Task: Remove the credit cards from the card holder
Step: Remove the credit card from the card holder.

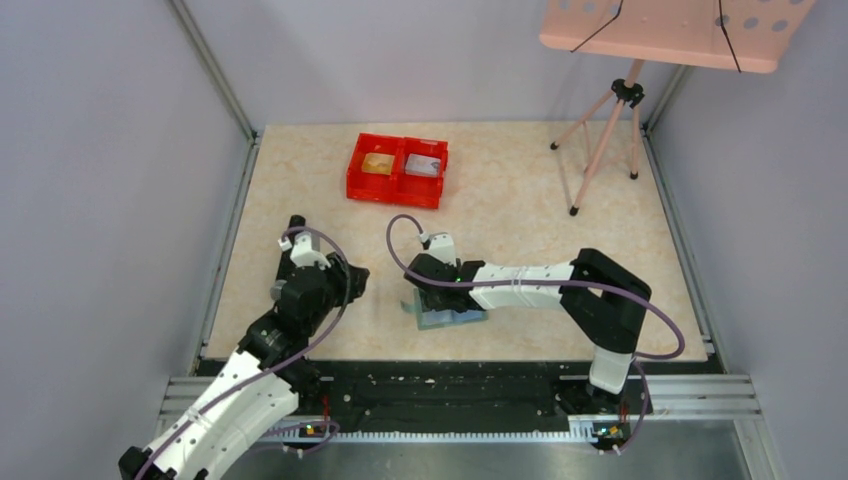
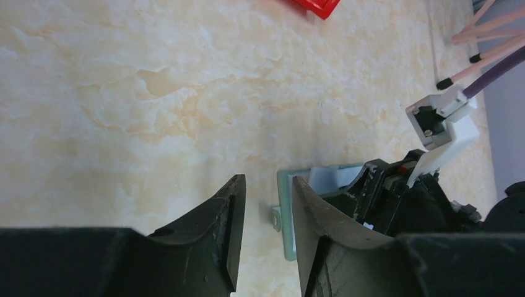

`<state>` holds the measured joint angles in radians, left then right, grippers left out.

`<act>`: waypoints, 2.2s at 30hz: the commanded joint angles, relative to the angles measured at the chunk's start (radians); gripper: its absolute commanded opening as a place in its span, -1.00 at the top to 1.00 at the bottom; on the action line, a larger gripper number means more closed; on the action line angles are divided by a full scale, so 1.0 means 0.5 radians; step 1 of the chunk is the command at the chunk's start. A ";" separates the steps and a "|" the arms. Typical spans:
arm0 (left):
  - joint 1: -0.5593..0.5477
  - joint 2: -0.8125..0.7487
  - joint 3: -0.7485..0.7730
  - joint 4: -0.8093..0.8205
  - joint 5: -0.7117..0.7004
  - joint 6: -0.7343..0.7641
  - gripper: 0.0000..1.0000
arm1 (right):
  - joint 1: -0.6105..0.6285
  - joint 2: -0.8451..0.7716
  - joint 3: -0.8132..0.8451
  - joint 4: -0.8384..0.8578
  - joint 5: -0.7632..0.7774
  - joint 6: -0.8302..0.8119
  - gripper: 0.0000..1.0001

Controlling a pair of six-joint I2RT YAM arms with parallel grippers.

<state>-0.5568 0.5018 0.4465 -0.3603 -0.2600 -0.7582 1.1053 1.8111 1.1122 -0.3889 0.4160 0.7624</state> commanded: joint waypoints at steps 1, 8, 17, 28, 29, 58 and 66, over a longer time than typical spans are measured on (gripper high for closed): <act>0.006 0.118 -0.058 0.177 0.216 -0.007 0.23 | 0.023 -0.089 -0.084 0.158 0.007 0.010 -0.02; 0.009 0.438 -0.090 0.429 0.668 -0.030 0.29 | -0.005 -0.221 -0.252 0.372 -0.051 0.046 0.09; 0.007 0.962 -0.098 0.826 1.111 -0.116 0.51 | -0.094 -0.452 -0.551 0.737 -0.216 0.099 0.20; 0.002 1.363 -0.110 1.134 1.391 -0.194 0.71 | -0.221 -0.595 -0.823 1.049 -0.384 0.243 0.27; -0.001 1.389 -0.113 1.130 1.387 -0.200 0.72 | -0.232 -0.610 -0.850 1.080 -0.396 0.256 0.28; -0.040 1.828 0.090 1.091 1.227 -0.093 0.81 | -0.340 -1.106 -0.985 0.434 0.066 0.239 0.04; -0.037 1.745 0.083 1.054 1.269 -0.113 0.80 | -0.321 -1.278 -0.901 0.635 -0.313 0.097 0.05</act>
<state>-0.5713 1.4151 0.4793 0.1623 0.3695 -0.8169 0.9421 1.1812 0.5999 -0.1520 0.3668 0.8570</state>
